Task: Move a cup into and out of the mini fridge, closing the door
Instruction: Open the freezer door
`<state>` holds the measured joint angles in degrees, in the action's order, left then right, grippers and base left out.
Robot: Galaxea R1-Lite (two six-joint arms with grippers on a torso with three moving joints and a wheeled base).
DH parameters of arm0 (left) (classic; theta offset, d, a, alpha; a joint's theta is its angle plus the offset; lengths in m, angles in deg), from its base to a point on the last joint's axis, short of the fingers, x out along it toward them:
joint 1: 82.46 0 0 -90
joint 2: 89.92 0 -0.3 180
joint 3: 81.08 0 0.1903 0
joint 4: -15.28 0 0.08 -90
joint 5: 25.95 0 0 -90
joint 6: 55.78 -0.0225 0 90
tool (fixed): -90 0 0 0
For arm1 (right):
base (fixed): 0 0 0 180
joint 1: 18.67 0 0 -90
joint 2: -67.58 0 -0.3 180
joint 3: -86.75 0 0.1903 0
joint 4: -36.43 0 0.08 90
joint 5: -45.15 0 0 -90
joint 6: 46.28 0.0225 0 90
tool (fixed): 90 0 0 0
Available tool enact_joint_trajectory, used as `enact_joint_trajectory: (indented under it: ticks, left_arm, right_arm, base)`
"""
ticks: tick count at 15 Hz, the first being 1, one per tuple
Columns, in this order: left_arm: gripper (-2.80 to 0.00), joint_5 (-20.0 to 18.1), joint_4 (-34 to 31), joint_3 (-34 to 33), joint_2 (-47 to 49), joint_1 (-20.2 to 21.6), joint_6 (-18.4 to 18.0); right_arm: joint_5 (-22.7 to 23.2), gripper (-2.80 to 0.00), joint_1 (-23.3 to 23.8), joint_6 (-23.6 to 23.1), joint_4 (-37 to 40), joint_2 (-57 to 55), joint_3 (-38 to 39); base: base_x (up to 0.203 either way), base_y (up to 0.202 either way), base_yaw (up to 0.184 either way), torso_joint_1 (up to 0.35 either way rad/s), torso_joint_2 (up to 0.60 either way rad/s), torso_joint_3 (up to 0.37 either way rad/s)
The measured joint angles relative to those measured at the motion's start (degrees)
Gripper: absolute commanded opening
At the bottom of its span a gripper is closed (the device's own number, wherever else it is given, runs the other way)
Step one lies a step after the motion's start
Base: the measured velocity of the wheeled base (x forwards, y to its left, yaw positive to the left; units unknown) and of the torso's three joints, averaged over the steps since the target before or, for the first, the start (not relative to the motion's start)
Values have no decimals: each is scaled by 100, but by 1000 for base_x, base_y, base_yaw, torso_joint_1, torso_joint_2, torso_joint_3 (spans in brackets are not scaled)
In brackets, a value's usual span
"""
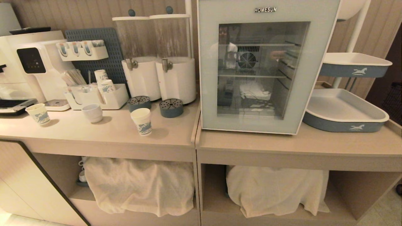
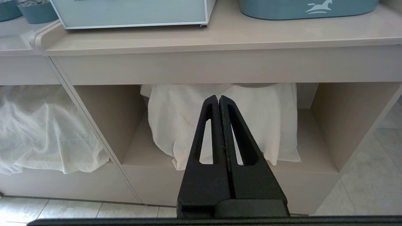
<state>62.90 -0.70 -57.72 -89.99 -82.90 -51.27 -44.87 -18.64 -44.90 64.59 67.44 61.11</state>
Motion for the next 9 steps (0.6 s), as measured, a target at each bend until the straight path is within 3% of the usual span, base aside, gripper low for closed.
enact_joint_trajectory:
  ticks: [3,9]
  left_arm:
    - [-280,-15,10,0,0,0,-2]
    - [-280,-17,-6,0,0,2,-9]
  right_arm:
    - [0,-280,5,0,0,0,0]
    - [0,-280,-1,4,2,2,0]
  base:
    - [24,0,-3,0,1,2]
    - [188,0,0,3,2,1]
